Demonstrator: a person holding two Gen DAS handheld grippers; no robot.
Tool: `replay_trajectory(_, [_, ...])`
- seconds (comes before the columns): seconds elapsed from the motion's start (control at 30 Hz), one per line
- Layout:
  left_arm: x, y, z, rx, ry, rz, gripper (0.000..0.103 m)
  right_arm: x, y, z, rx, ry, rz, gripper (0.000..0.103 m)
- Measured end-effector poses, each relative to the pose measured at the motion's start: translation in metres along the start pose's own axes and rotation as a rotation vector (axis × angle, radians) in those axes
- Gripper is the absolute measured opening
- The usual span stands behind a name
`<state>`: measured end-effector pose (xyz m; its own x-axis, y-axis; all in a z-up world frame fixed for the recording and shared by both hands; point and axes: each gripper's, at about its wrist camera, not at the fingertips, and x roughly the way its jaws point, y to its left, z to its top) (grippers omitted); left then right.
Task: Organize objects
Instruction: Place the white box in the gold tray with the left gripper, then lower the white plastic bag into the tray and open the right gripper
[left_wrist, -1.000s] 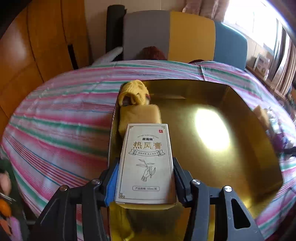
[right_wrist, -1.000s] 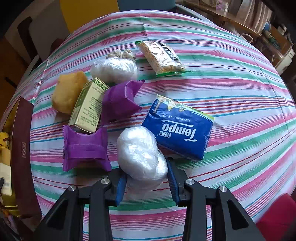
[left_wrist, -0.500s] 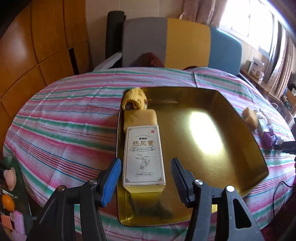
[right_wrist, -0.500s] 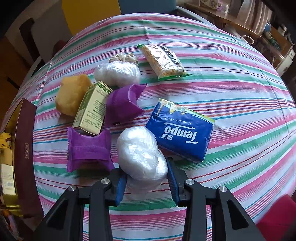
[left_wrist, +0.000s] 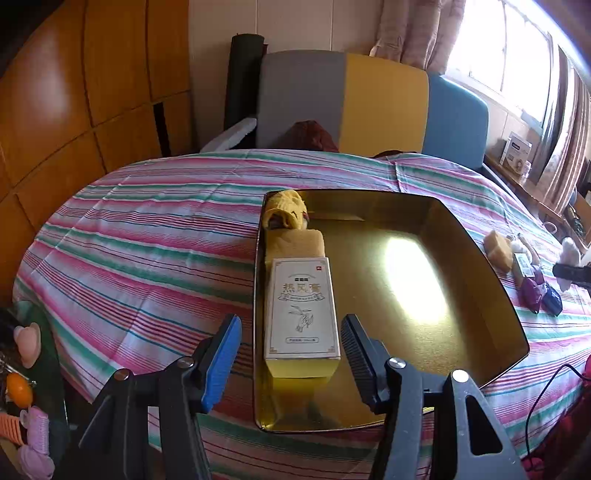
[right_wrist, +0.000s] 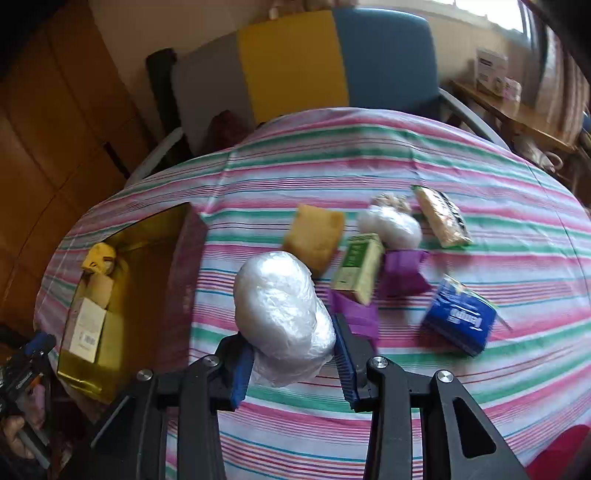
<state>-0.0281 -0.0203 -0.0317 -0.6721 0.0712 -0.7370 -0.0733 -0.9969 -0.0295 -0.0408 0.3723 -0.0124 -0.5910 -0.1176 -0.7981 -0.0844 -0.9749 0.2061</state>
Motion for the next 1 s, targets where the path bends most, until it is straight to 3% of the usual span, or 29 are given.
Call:
replay_trajectory(0.2, [0.001, 0.008, -0.005, -0.009, 0.012, 0.015, 0.057, 0.001, 0.104, -0.010, -0.159, 0.017, 0.163, 0.040])
replay_trajectory(0.5, [0.005, 0.036, -0.010, -0.084, 0.029, 0.030, 0.057, 0.062, 0.221, -0.050, -0.345, 0.182, 0.289, 0.041])
replay_trajectory(0.73, [0.005, 0.045, -0.009, -0.104, 0.026, 0.032, 0.057, 0.103, 0.266, -0.074, -0.418, 0.287, 0.359, 0.044])
replay_trajectory(0.83, [0.007, 0.046, -0.008, -0.102, 0.029, 0.031, 0.058, 0.110, 0.276, -0.084, -0.438, 0.328, 0.423, 0.053])
replay_trajectory(0.9, [0.007, 0.046, -0.008, -0.099, 0.029, 0.026, 0.058, 0.109, 0.273, -0.084, -0.424, 0.322, 0.449, 0.062])
replay_trajectory(1.0, [0.007, 0.042, -0.008, -0.090, 0.030, 0.020, 0.058, 0.105, 0.262, -0.079, -0.384, 0.302, 0.465, 0.066])
